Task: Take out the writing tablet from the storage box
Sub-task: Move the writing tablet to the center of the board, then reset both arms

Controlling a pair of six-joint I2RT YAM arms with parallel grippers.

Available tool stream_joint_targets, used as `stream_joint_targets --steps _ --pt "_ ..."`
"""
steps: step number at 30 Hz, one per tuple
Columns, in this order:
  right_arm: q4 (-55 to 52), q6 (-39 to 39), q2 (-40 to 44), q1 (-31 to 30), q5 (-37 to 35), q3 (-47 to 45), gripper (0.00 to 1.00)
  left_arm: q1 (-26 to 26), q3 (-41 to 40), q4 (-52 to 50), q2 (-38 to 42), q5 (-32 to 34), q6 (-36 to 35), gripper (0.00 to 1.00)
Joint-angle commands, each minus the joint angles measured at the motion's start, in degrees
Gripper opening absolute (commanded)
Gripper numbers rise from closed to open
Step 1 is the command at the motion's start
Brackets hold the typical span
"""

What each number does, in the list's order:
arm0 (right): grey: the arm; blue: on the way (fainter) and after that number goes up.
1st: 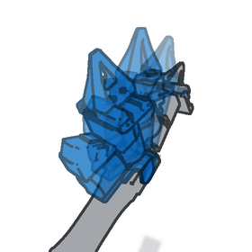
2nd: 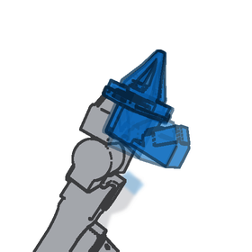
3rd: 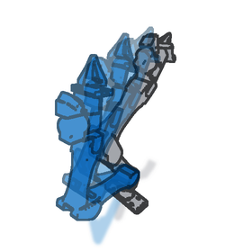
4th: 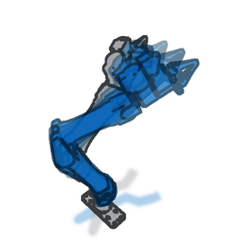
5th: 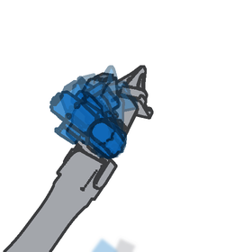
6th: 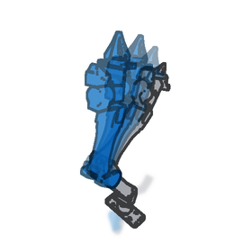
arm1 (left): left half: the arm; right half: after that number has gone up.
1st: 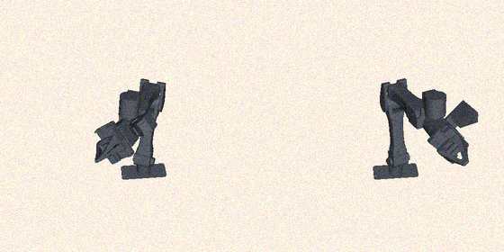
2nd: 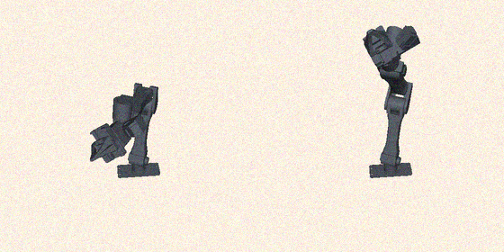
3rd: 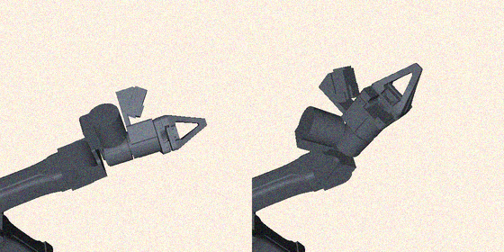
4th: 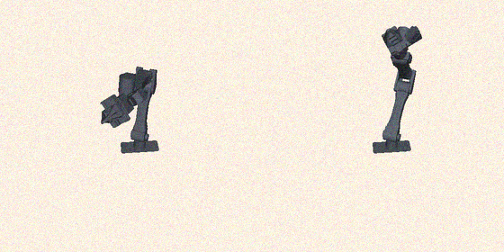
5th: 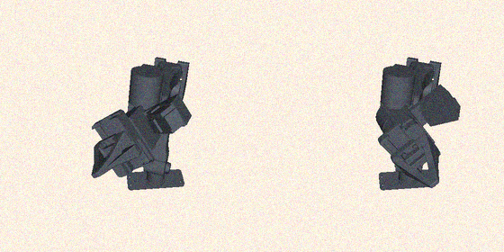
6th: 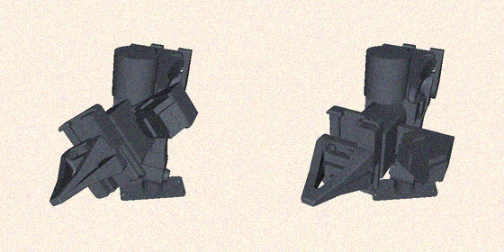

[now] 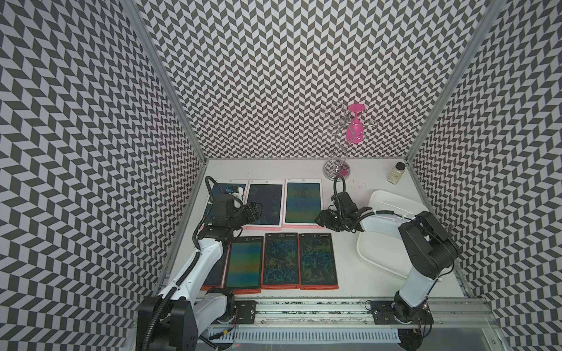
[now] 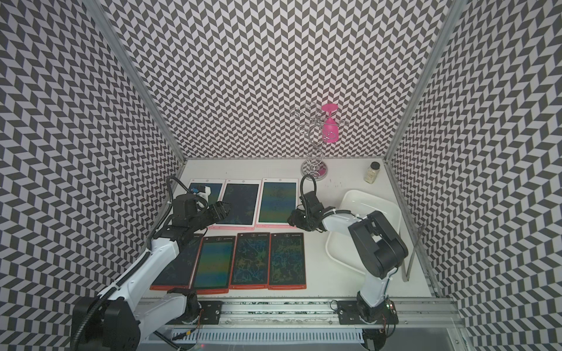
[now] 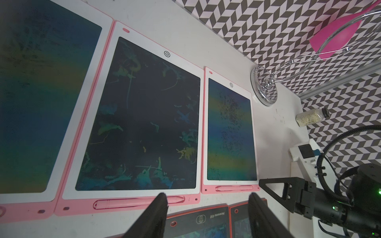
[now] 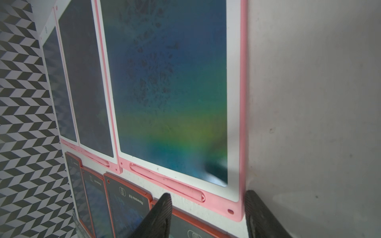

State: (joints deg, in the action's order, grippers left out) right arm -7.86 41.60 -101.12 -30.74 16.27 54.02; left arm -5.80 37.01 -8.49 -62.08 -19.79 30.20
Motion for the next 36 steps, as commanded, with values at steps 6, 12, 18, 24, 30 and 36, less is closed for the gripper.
stream_joint_targets --steps 6,12,18,24,30,36 --pt "-6.0 -1.6 4.6 -0.4 -5.2 -0.2 0.59 0.8 -4.6 9.6 1.7 7.8 1.9 0.65" --pt "-10.2 -9.6 8.4 -0.2 -12.9 4.3 0.59 1.0 -6.8 16.9 3.3 17.0 -0.2 0.70" --pt "-4.1 -17.9 17.2 0.0 -18.0 3.7 0.60 3.7 -7.8 25.1 2.7 23.3 -5.5 0.87" --pt "7.8 -24.3 27.6 -0.1 -32.4 -3.7 0.63 6.0 -9.7 37.1 -0.4 24.6 -12.8 0.99" --pt "25.8 -31.8 35.6 0.6 -45.9 -15.4 0.68 6.1 -13.9 50.0 -6.4 25.7 -22.5 0.99" --pt "45.1 -41.5 37.9 2.0 -59.9 -26.2 0.99 6.5 -16.9 60.8 -15.2 25.3 -27.7 0.99"
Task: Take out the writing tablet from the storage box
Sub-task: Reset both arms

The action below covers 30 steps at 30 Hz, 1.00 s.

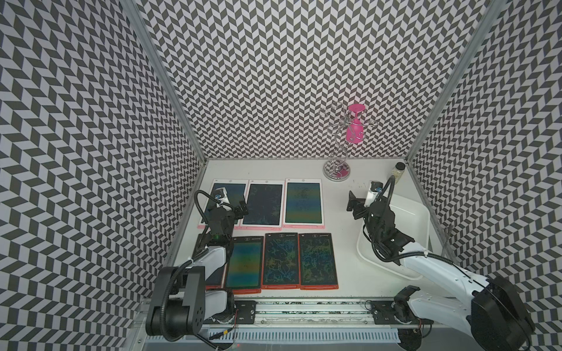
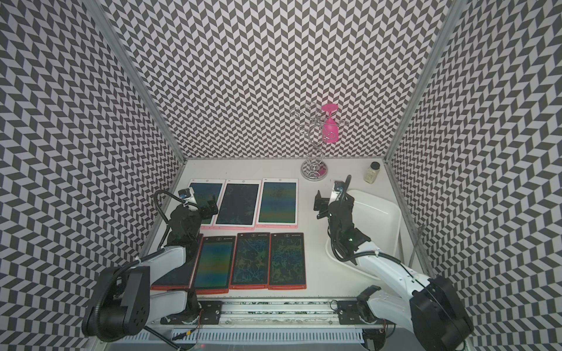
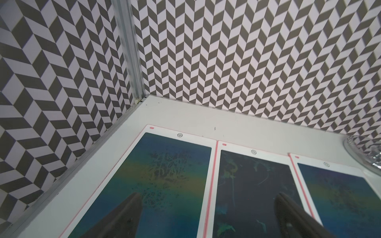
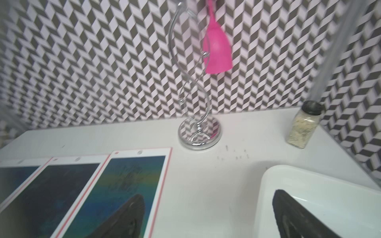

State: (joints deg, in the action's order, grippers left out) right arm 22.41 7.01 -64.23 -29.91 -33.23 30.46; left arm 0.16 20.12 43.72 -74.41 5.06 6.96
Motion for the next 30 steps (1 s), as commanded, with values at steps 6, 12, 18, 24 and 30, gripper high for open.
stream_joint_targets --steps 6,12,18,24,30 --pt "31.1 -10.6 0.3 7.8 -15.7 -12.1 0.99 1.0 -1.5 17.4 -10.4 -4.1 -4.9 0.99" --pt "40.8 -6.3 0.2 21.2 2.4 -22.9 0.99 0.7 -3.4 22.5 -12.8 -6.2 -6.0 1.00" --pt "50.8 -4.7 -10.1 23.6 10.6 -24.6 0.99 -0.2 -4.0 24.5 -14.1 -4.9 -7.0 1.00" --pt "67.0 -7.6 -20.1 23.8 18.5 -27.5 0.99 -0.3 -5.0 27.0 -14.6 -5.1 -7.4 1.00" --pt "72.4 -12.5 -26.4 23.5 28.9 -26.7 0.99 -0.6 -5.1 27.5 -14.8 -4.8 -7.6 0.99"
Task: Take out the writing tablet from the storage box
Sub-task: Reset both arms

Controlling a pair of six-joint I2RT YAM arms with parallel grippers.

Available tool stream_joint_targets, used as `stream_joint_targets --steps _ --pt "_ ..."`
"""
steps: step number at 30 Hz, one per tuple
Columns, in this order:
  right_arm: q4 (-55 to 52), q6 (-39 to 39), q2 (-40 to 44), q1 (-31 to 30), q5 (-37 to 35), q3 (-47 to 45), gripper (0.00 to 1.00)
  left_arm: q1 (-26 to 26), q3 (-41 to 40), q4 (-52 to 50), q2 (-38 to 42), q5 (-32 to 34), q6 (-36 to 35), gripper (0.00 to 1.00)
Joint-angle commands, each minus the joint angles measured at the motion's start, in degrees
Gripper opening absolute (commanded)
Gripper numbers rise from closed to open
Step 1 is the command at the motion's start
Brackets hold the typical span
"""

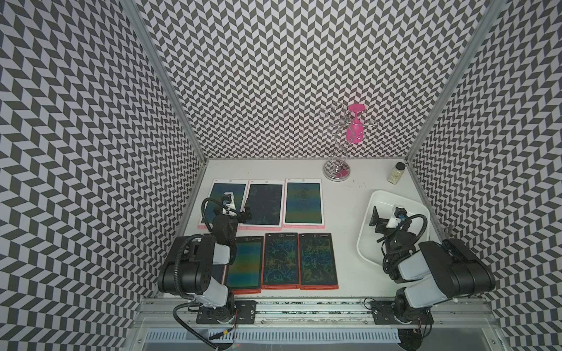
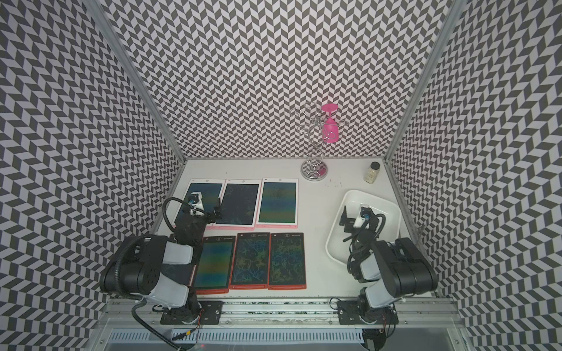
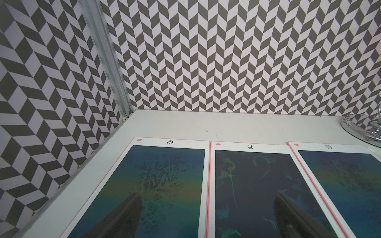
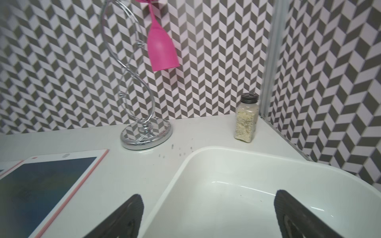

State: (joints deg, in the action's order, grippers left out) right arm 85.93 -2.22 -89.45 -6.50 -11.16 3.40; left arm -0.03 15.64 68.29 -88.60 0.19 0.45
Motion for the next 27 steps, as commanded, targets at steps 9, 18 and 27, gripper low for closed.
stream_joint_targets --steps 9,18,27 --pt "0.2 -2.7 -0.3 0.1 4.9 4.2 0.99 -0.5 -0.5 2.6 -0.6 0.3 -1.0 0.99" --pt "-3.4 -0.8 -0.3 1.2 2.9 6.3 0.99 -0.5 -0.4 2.5 -0.7 0.4 -1.0 1.00" --pt "-5.0 -0.1 -0.8 1.2 1.7 7.5 0.99 -0.4 -0.5 2.5 -0.4 0.5 -0.9 0.99"
